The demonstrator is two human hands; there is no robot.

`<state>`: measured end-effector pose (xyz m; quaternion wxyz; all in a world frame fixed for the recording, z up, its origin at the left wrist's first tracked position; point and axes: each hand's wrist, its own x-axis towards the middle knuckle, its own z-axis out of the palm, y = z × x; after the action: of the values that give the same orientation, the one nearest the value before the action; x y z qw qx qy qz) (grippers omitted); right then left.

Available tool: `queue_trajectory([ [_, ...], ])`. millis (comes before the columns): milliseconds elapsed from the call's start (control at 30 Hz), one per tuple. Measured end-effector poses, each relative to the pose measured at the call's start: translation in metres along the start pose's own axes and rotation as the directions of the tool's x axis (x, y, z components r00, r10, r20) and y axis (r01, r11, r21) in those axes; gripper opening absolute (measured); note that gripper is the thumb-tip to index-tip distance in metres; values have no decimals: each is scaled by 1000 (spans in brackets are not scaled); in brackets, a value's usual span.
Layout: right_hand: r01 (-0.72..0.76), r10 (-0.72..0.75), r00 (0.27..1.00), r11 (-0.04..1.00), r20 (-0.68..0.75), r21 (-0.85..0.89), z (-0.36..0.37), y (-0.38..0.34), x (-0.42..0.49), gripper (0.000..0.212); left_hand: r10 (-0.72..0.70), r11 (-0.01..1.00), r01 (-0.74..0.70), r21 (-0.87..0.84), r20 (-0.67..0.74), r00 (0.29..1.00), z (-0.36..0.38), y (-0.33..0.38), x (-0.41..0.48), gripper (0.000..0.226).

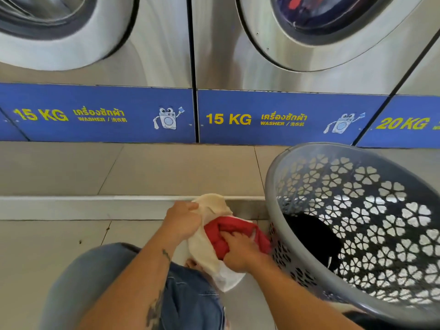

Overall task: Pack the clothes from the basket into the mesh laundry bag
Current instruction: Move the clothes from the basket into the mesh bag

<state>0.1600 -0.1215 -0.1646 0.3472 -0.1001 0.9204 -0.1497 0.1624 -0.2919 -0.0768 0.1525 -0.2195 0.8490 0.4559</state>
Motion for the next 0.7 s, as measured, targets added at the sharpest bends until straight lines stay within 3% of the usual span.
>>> queue_trajectory([
  [100, 39, -14, 996, 959, -90, 282, -3, 5, -1, 95, 60, 964, -58, 261, -1, 998, 5, 0, 2, 56],
  [200, -31, 91, 972, 963, -215, 267, -14, 4, 6, 113, 91, 924, -81, 373, -10, 996, 7, 3, 0, 59],
  [300, -155, 190, 981, 894, -42, 421, -11, 13, 28, 125, 107, 907, -93, 411, -12, 994, 7, 7, 2, 56],
  [400, -162, 160, 986, 848, 48, 504, 17, 40, 63, 93, 115, 899, -90, 428, -33, 993, 10, 11, 4, 54],
  [467, -145, 168, 986, 843, 1, 518, 21, 41, 61, 59, 116, 903, -88, 420, -43, 992, 13, 14, 6, 52],
  [533, -104, 183, 979, 834, -93, 542, 13, 29, 47, 38, 111, 912, -83, 402, -48, 993, 15, 17, 8, 53],
  [633, -19, 157, 965, 841, -211, 540, 3, 8, 34, 32, 98, 928, -80, 363, -34, 995, 17, 19, 11, 57],
  [700, 117, 79, 938, 843, -336, 525, -8, -12, 26, 38, 99, 938, -83, 337, -30, 995, 16, 20, 13, 57],
])
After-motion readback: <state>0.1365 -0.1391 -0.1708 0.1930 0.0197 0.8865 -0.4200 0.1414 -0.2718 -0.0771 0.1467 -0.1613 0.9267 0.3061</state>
